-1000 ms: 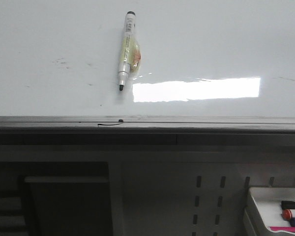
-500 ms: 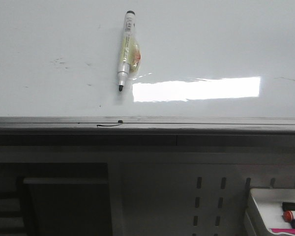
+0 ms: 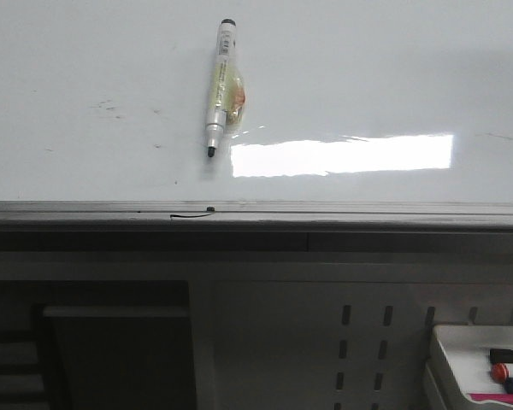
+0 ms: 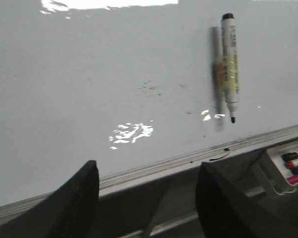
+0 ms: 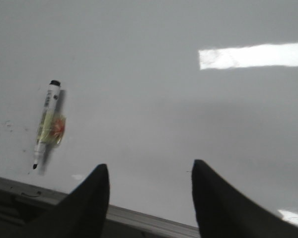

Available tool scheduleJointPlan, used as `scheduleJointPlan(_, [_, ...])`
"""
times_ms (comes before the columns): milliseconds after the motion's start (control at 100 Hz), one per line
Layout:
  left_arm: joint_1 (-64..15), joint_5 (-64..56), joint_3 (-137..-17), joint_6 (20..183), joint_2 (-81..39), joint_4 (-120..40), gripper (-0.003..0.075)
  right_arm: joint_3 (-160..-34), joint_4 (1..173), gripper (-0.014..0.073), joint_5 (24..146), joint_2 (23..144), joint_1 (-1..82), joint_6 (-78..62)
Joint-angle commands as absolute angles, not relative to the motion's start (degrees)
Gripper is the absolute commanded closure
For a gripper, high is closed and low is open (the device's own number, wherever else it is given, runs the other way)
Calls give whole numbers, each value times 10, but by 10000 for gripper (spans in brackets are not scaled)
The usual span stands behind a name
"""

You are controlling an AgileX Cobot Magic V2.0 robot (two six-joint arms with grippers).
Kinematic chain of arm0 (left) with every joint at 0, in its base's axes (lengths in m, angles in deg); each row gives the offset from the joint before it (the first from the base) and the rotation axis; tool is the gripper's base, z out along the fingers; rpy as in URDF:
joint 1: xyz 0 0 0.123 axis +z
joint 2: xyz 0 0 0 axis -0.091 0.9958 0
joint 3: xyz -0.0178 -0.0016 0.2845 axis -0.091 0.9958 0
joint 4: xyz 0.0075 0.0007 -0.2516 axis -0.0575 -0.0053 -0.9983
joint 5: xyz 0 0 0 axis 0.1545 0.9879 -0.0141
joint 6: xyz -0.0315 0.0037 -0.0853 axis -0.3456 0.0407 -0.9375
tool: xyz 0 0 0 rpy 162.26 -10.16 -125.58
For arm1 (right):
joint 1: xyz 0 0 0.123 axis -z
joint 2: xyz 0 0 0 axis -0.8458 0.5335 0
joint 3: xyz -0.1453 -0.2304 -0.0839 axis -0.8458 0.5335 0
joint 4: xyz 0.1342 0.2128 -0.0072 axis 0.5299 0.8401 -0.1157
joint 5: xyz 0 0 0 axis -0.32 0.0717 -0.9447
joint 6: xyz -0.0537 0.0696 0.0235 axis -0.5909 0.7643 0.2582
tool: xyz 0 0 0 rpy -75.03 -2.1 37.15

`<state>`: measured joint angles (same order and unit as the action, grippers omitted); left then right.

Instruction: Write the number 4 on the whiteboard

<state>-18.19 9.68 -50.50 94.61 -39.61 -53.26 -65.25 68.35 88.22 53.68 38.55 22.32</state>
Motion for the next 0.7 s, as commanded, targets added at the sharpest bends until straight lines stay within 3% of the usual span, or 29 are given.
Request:
scheduleJointPlan(0, [-225,66,-548,955,-347,-569,334,-675,676,184,848,551,361,214])
scheduleJointPlan(100, [-285,41,-577,956,-298,-577,395,-675,676,188,849,552,342,214])
scheduleJointPlan(350, [-452,-109,-633,956,-171,-585,395,-675,676,188,855,553,335,214])
scheduleJointPlan(690, [-480,-181,-683,956,-41,-630,395,-675,677,188,855,553,335,214])
